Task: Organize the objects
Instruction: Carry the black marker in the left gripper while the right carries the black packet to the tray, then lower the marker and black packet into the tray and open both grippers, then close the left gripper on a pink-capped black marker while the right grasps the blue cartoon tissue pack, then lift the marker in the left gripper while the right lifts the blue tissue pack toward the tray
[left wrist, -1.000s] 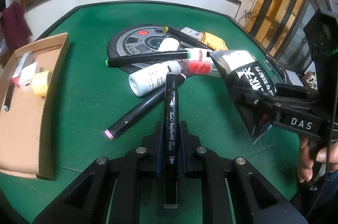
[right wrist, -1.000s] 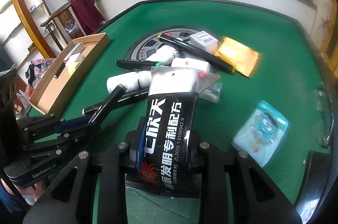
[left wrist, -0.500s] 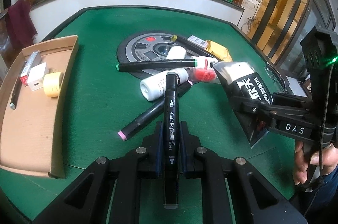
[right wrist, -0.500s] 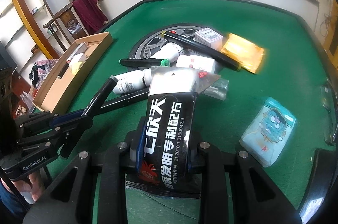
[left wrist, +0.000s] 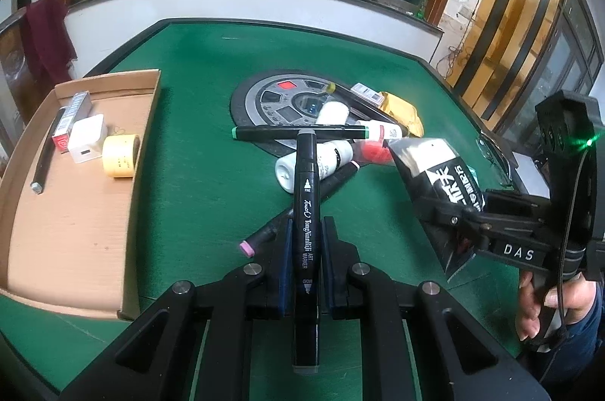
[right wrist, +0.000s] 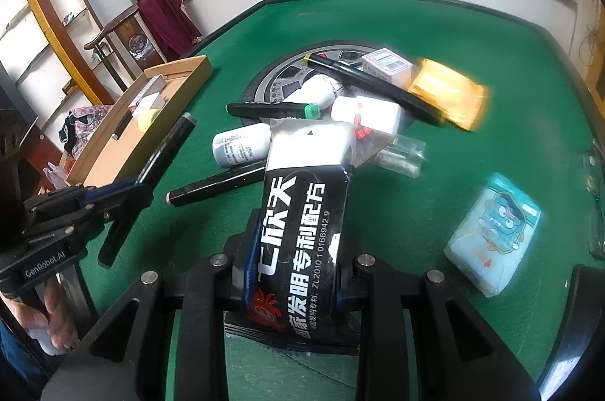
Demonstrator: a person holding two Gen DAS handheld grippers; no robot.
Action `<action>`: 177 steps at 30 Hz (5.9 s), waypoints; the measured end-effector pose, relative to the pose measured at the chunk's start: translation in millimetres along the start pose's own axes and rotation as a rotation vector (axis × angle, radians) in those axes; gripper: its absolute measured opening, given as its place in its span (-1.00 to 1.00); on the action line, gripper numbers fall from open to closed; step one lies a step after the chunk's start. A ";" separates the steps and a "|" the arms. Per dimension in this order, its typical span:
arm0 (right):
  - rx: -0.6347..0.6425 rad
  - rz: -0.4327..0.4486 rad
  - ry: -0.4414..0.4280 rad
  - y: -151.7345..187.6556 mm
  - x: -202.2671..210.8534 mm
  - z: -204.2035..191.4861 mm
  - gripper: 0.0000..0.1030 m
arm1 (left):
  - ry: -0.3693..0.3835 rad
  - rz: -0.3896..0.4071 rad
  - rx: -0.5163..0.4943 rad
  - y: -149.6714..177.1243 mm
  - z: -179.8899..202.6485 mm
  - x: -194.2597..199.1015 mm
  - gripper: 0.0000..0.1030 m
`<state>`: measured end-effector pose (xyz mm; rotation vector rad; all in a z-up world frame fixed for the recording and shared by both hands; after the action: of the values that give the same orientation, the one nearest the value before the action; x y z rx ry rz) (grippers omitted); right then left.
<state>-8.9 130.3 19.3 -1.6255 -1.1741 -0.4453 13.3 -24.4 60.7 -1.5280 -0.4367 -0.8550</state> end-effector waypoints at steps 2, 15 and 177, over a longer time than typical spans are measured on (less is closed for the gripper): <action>0.001 -0.005 -0.002 1.2 -1.3 -1.4 -0.49 | -0.004 0.005 0.007 -0.2 -3.3 1.5 -0.77; 0.019 -0.023 -0.050 3.6 -1.0 -26.3 -0.49 | -0.056 0.078 0.097 -0.1 -49.5 35.0 -0.77; -0.160 0.121 0.115 -18.9 28.0 71.4 -0.83 | -0.034 -0.105 -0.098 10.8 33.6 -44.7 -0.77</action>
<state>-30.6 206.2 22.1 -1.7728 -0.9689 -0.5588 0.6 15.5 22.2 -1.6225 -0.5099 -0.9451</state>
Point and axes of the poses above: each gripper's, at about its wrist camera, not at the fingertips, and x roughly against the way its jaws point, z to its right, y to its underside, the point moved 1 cm from there along -x, roughly the way its jaws point, and after that the axes turned 14 degrees about -x, right-handed, at the moved point
